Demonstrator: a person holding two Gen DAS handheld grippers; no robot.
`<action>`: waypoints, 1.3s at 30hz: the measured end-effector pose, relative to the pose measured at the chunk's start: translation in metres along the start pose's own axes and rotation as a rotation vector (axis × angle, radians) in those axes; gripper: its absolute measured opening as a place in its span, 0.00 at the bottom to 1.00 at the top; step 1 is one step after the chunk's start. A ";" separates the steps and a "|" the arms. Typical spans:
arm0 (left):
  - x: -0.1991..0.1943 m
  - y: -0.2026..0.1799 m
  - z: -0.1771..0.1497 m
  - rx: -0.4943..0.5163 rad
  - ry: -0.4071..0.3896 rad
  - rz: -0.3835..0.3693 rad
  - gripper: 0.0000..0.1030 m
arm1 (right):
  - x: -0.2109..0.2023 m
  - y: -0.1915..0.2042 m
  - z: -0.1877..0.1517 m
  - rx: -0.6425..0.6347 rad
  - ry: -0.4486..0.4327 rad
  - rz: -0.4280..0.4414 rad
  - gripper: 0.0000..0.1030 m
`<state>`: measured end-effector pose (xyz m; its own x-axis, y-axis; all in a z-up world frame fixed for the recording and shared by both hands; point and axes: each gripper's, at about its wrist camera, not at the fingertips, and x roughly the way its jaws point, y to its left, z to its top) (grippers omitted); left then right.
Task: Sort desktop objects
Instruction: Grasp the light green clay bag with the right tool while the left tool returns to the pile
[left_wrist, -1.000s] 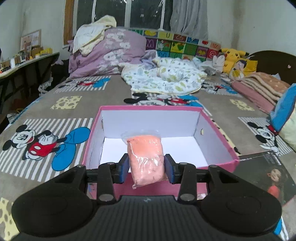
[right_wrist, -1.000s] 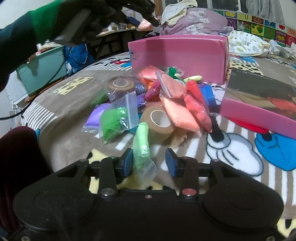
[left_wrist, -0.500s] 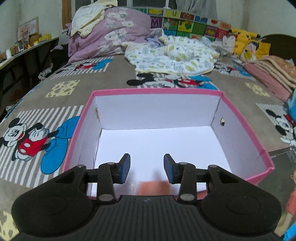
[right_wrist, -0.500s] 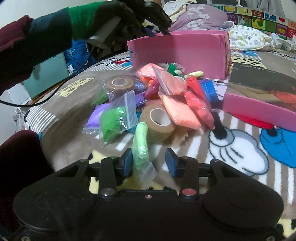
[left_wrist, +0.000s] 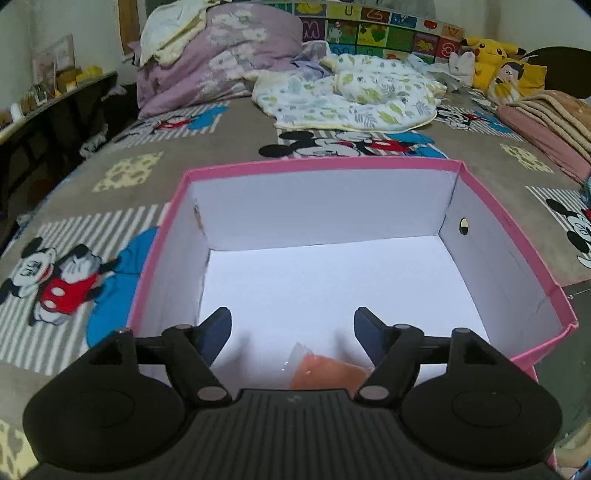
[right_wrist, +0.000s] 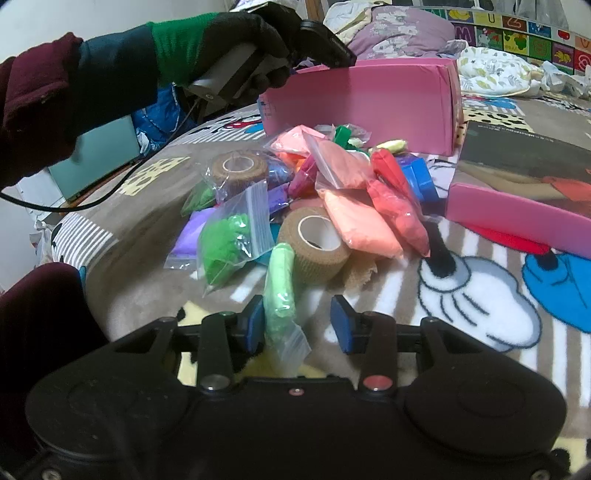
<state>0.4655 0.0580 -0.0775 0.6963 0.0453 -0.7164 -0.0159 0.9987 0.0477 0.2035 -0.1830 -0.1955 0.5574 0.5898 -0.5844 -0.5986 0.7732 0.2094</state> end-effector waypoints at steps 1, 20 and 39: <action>-0.003 0.000 0.000 -0.002 0.001 -0.006 0.71 | 0.000 0.000 0.000 -0.002 -0.001 -0.001 0.38; -0.124 0.004 -0.050 -0.011 -0.139 -0.057 0.71 | -0.009 0.015 -0.001 -0.082 -0.033 -0.056 0.38; -0.176 0.012 -0.203 -0.238 -0.298 0.061 0.71 | -0.010 0.033 -0.005 -0.173 -0.025 -0.124 0.21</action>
<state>0.1973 0.0666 -0.0924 0.8665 0.1311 -0.4817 -0.2052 0.9731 -0.1044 0.1757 -0.1648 -0.1864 0.6455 0.5003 -0.5771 -0.6136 0.7896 -0.0019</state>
